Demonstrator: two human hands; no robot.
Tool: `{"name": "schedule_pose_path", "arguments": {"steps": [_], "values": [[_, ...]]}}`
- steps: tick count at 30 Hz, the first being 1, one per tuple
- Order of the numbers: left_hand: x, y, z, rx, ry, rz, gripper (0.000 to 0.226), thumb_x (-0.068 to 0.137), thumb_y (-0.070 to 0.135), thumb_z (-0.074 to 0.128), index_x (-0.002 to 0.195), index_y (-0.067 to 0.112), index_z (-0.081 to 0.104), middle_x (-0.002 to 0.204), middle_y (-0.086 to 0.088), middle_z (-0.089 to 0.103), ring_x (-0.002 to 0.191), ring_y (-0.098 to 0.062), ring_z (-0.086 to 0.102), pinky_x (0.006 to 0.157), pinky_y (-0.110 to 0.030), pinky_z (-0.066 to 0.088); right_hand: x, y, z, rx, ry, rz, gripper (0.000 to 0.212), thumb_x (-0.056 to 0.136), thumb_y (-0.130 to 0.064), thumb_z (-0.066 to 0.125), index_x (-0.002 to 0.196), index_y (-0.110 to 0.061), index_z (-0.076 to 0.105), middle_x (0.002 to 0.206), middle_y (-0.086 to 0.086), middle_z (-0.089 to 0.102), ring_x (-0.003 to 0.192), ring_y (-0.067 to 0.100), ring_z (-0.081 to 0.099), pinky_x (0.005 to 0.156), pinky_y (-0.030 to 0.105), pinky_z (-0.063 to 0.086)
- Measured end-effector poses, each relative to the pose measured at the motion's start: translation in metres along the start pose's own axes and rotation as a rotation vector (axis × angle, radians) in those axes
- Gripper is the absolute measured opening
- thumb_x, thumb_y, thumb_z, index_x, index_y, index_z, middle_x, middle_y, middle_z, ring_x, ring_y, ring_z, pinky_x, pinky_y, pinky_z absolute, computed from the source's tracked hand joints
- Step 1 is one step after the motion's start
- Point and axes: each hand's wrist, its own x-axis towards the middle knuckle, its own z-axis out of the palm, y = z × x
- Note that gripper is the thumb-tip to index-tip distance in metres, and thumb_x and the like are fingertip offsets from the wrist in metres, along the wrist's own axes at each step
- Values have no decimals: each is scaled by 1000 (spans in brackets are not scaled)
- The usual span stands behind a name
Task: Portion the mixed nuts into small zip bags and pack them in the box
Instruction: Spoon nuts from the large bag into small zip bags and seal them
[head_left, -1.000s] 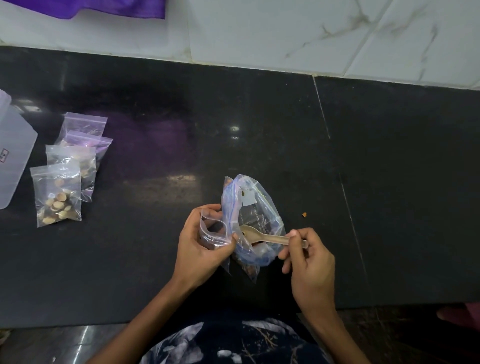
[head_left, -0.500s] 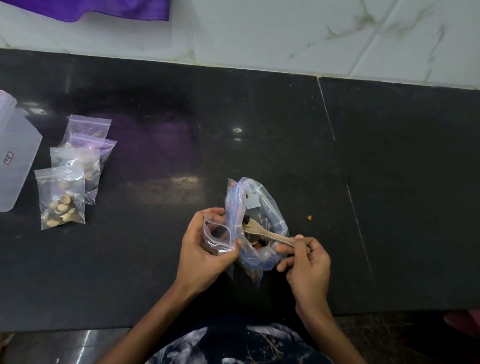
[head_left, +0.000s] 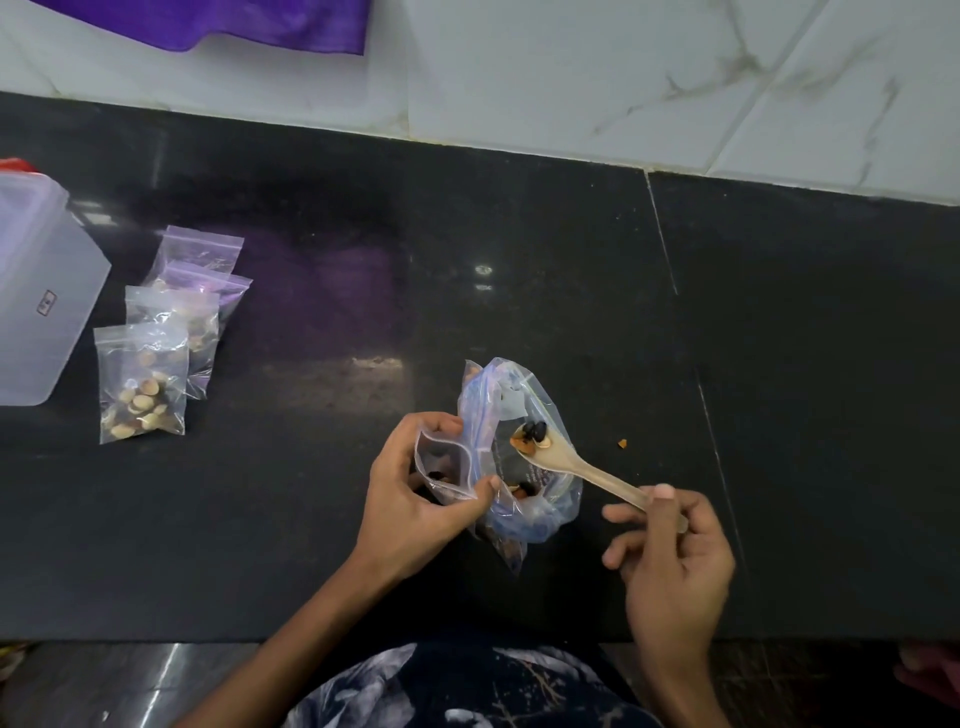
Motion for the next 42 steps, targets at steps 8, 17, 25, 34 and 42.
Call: {"name": "schedule_pose_path", "arguments": {"steps": [8, 17, 25, 34, 42], "values": [[0, 0, 0, 11, -4, 66, 41, 68, 8, 82, 100, 15, 59, 100, -5, 62, 95, -28, 64, 79, -46, 56, -20, -25, 12, -153, -228, -547, 19, 95, -44, 46, 88, -31, 58, 74, -14, 70, 46, 5, 57, 43, 15, 45], [2, 1, 0, -6, 6, 26, 45, 64, 2, 84, 101, 12, 59, 97, -10, 63, 84, -29, 65, 68, -50, 54, -19, -18, 13, -460, -295, -1213, 14, 93, -23, 61, 97, -10, 59, 74, 5, 74, 67, 8, 63, 60, 16, 50], [2, 0, -2, 44, 31, 47, 43, 66, 16, 82, 102, 16, 59, 99, -1, 64, 87, -24, 64, 73, -43, 55, -17, -20, 9, -421, -272, -1141, 15, 95, -29, 56, 95, -14, 60, 83, -7, 68, 69, 6, 61, 62, 9, 47], [1, -4, -7, 63, 37, 13, 36, 63, 35, 77, 93, 31, 58, 118, 1, 55, 106, -19, 59, 75, -25, 56, 28, 14, 21, -563, -267, -686, 14, 92, -35, 52, 93, -26, 62, 68, -14, 62, 54, 7, 58, 42, 29, 47], [3, -7, -6, 5, -10, -5, 33, 66, 26, 75, 94, 19, 60, 113, -5, 60, 99, -23, 63, 79, -38, 57, 34, 20, 28, -595, -421, -776, 20, 92, -26, 51, 94, -15, 68, 85, -10, 70, 75, 0, 63, 59, 22, 52]]}}
